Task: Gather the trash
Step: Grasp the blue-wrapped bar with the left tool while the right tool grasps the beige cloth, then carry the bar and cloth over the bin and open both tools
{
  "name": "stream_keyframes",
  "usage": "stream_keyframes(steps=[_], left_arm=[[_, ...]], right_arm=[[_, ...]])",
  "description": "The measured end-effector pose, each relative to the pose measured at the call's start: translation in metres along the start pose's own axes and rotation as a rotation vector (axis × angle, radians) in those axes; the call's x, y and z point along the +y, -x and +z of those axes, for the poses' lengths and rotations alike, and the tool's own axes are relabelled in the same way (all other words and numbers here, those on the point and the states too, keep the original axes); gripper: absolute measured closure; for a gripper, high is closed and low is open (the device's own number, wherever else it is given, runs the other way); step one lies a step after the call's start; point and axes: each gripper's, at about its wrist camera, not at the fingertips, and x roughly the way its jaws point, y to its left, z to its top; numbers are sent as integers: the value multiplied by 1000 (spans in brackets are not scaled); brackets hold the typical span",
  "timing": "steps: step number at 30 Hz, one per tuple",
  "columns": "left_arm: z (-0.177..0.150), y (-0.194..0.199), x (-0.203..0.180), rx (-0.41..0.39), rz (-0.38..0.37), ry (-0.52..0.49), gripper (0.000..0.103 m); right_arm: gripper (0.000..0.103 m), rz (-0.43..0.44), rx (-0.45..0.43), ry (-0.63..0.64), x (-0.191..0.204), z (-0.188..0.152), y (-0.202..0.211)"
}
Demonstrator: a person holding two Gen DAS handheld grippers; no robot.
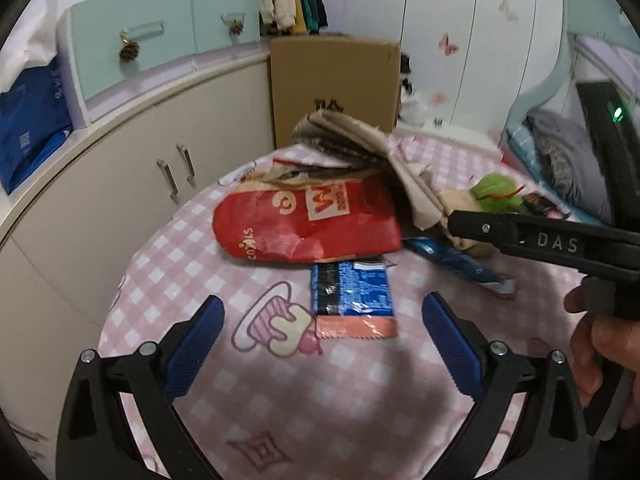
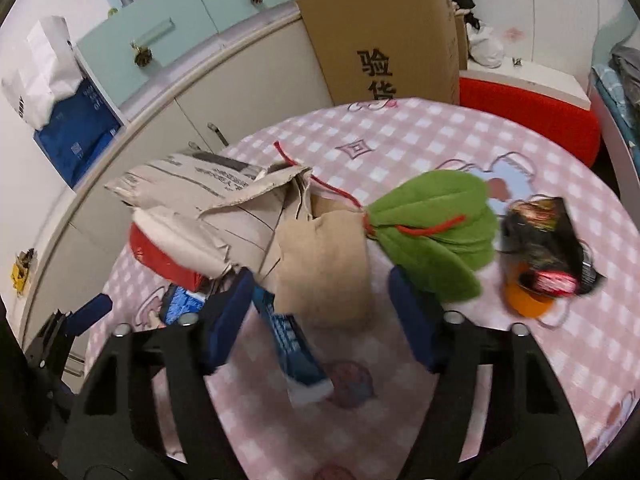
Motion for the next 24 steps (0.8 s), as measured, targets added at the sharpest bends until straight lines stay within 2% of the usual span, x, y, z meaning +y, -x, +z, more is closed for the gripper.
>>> stream_keyframes(steps=[2,3,4,5,7,8,9,10,12,14,20,24], left_arm=[[4,-14,-1,48,-8,-11,6],[5,-18,-1,63,-16,-10,6],[8,-23,-2,76,-32,-7,6],[9,-26,-3,79,-41,-9,6],[13,-35,-5,105,-60,-15,7],[15,-37,-7,106,-56,-26,12],[16,-38,-9,100,-47,-42,28],[17,-37,-12,93,-29,-67,34],[16,-32,-15,88,-56,-89,60],[12,-25,-19,93,-90,-101,69],[-18,5,-29,86,-204,-62,72],[-44,31,-38,68,-239,-64,72]], right_arm=[[59,-17,1,23,4,2,-5],[72,-41,3,37,6,1,-5],[75,-28,7,31,4,0,-5],[76,8,4,12,0,-2,-2],[77,20,-7,6,-3,-7,7],[77,25,-20,5,-5,-11,15],[77,33,-26,1,-7,-13,20],[77,49,-42,-5,-10,-19,32],[77,58,-69,-6,-14,-27,51],[77,69,-93,-14,-18,-34,70],[77,88,-145,-42,-33,-63,115],[77,85,-167,-62,-43,-84,139]])
